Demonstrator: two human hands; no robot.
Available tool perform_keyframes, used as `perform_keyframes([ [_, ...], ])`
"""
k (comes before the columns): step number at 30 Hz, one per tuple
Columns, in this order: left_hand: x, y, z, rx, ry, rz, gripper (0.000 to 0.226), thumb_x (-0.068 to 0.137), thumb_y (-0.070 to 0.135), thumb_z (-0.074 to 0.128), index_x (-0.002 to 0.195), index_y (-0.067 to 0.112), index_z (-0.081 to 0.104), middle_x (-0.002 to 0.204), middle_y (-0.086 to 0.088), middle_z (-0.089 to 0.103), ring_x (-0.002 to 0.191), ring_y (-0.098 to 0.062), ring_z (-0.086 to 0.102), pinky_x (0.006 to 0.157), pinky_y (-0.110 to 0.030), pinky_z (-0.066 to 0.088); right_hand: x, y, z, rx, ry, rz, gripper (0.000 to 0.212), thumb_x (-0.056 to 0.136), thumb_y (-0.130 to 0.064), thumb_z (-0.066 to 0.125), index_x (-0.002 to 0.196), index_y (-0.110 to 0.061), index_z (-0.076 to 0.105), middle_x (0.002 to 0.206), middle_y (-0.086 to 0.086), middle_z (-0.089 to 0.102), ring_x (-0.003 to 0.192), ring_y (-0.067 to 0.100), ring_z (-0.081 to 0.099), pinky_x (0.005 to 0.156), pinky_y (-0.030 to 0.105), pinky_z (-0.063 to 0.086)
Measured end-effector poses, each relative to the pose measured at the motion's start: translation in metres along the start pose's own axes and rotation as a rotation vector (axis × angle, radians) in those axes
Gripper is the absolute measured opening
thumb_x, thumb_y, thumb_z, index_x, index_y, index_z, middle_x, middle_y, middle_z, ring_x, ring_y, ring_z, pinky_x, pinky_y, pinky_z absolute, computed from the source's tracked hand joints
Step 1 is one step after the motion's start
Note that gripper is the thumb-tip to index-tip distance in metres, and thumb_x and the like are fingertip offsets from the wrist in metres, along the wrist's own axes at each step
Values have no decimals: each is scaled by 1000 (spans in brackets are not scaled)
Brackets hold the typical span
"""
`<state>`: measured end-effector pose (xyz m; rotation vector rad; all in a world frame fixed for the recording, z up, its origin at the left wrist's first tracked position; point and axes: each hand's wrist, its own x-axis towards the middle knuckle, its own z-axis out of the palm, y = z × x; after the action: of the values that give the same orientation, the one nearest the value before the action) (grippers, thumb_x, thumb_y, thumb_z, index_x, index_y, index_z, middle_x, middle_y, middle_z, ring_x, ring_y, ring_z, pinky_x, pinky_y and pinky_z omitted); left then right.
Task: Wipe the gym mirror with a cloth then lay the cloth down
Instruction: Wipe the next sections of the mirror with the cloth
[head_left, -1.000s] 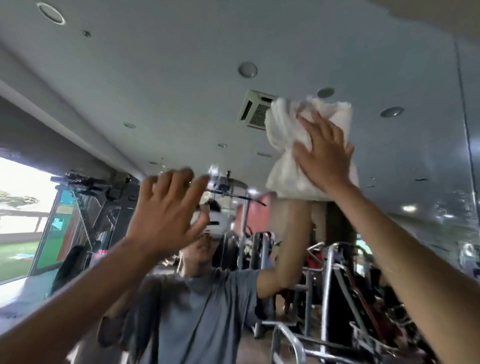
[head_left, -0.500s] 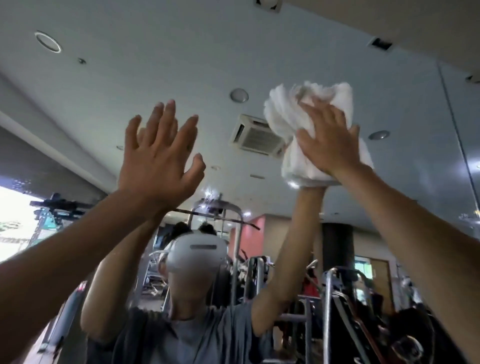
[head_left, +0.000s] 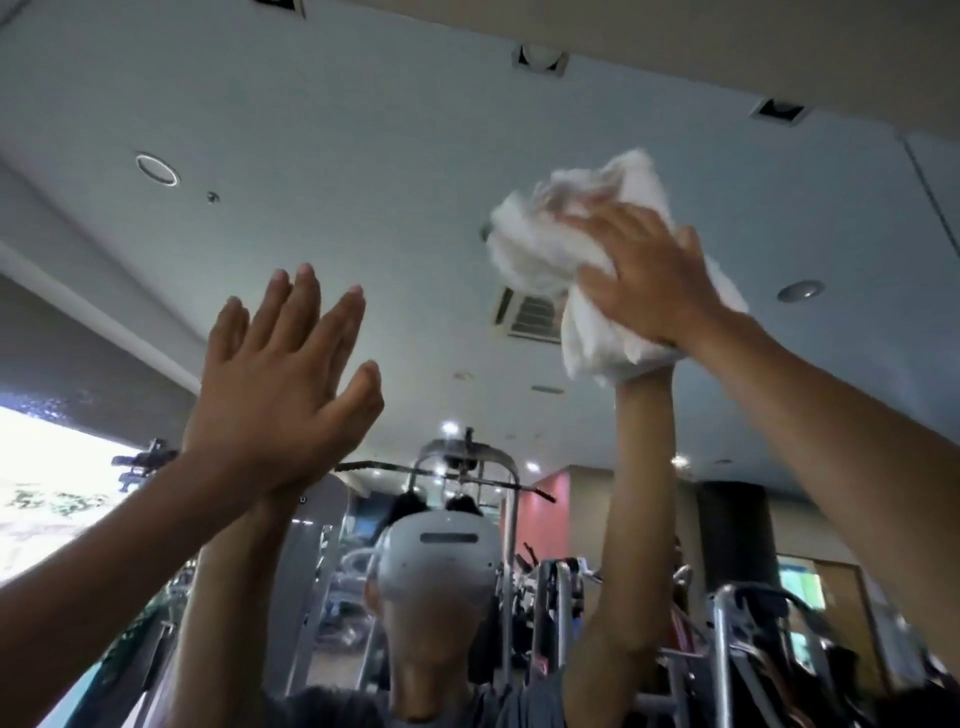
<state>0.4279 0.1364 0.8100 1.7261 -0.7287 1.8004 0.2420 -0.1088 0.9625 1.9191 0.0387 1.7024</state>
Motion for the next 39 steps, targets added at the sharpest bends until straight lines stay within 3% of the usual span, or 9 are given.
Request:
perform_keyframes([
  [4,0,-2,-1,-20,20,-3,73,91,64,15,157,33,13,168,-6,8,154,-15,-2,122,-40,-2,33,-47,14,-99,91,353,57,96,-48,34,151,-35,32,162,-6,25,145,22,24,110,55,18],
  [11,-5,0,-7,-44,-28,10,76,89,65,10,158,35,13,168,-3,3,154,-15,-6,123,-37,-5,5,-57,8,-6,-165,-509,67,85,-55,35,150,-45,30,163,-13,23,147,14,22,109,53,16],
  [15,-5,-20,-16,70,-32,142,73,93,64,19,158,30,27,165,-10,22,153,-24,19,116,-44,24,51,-35,9,-45,-45,0,68,85,-61,27,151,-42,30,161,-8,27,146,22,25,108,63,24],
  [19,0,-61,-29,165,-61,391,69,97,59,29,153,21,41,156,-14,39,144,-29,40,97,-40,42,88,-113,27,-149,82,399,59,95,-51,35,150,-29,33,158,3,30,142,28,28,110,61,18],
  [24,-16,-91,-28,27,-32,403,62,97,44,34,152,18,44,157,-10,38,147,-26,34,117,-34,21,46,-195,43,-164,27,-106,64,95,-58,27,156,-37,21,166,-6,13,151,18,14,113,58,14],
  [28,-28,-88,-27,-17,37,229,64,95,44,36,149,12,48,153,-9,46,144,-24,40,117,-38,19,34,-150,22,-17,-190,-527,71,85,-56,34,154,-41,24,163,-13,18,148,13,17,110,48,10],
  [32,-46,-97,-23,-3,20,154,67,98,47,28,154,12,38,161,-8,31,151,-21,24,121,-39,11,76,-122,24,-96,-4,-41,62,93,-54,36,151,-33,31,158,0,34,142,27,31,105,61,31],
  [35,-56,-100,-22,10,-19,157,68,100,50,24,158,14,26,165,-7,19,154,-21,13,123,-39,4,93,-176,42,-175,106,349,58,97,-50,36,151,-30,32,158,0,31,140,28,31,106,56,24],
  [39,-75,-102,-24,31,-30,133,70,101,51,21,159,13,22,166,-8,15,155,-23,11,124,-42,2,50,-237,46,-148,33,141,59,97,-51,38,153,-35,29,162,-2,23,144,23,25,106,52,23],
])
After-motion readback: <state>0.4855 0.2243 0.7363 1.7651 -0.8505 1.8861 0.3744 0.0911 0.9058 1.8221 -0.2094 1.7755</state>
